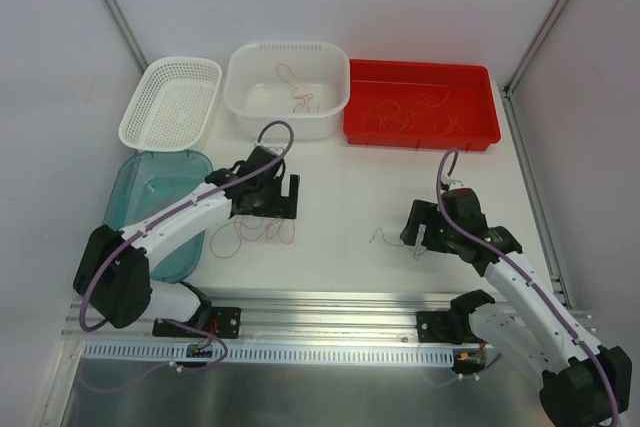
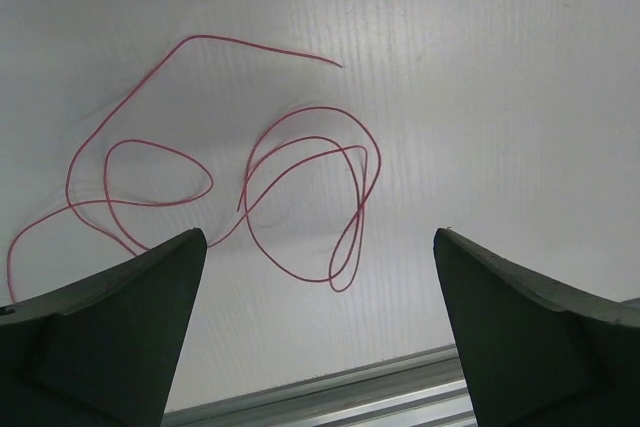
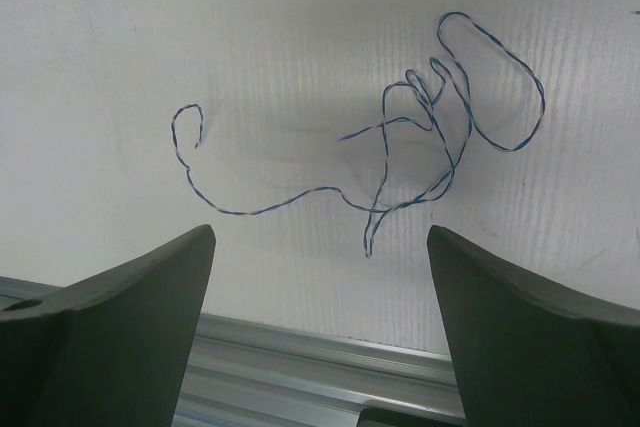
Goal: Untangle the cables
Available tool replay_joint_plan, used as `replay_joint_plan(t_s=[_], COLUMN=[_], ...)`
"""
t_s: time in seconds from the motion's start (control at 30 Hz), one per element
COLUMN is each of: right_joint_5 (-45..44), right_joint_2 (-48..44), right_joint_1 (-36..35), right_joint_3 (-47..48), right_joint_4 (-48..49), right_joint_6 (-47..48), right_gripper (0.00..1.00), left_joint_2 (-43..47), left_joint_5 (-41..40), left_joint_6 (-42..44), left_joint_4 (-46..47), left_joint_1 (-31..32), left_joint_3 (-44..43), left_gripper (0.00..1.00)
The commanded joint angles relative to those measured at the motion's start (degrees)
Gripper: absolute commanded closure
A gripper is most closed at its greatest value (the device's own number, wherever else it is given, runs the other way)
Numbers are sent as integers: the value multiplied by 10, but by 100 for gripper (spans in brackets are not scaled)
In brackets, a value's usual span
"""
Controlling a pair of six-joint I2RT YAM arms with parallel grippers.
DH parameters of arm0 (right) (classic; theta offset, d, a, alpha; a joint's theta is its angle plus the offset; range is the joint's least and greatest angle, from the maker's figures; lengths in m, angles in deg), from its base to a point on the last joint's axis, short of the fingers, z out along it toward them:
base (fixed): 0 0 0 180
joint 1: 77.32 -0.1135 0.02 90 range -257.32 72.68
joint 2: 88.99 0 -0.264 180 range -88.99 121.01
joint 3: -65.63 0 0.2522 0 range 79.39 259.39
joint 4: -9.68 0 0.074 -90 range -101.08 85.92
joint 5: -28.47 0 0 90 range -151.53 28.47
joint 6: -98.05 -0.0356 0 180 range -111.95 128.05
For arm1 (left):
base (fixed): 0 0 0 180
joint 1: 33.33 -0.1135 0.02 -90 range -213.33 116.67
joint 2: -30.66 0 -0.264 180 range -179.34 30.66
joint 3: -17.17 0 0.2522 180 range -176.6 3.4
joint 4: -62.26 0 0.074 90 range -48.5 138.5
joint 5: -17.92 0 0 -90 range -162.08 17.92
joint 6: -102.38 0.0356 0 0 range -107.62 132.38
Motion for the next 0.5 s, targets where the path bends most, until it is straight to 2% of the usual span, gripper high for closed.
replay_joint_plan(t_s=[0.0, 0.13, 0.27, 0.47], right_joint_5=[4, 3, 1, -2], right_joint_2=[-5, -16, -23, -34], right_joint_1=[-2, -2, -2, -3], right_joint_3=[5, 2, 2, 0], right_joint_4=[2, -6, -17, -26], right_joint_6=[4, 5, 5, 8], right_gripper=[7, 2, 1, 1], left_joint_2=[-45, -101, -162, -195], left_joint_5=[1, -31, -53, -53], left_joint_6=[58, 62, 59, 53], left_joint_4=[2, 4, 7, 14], left_joint_1=[-1, -2, -1, -1], left_joint_3=[8, 6, -5, -14], left_gripper=[1, 1, 6, 32])
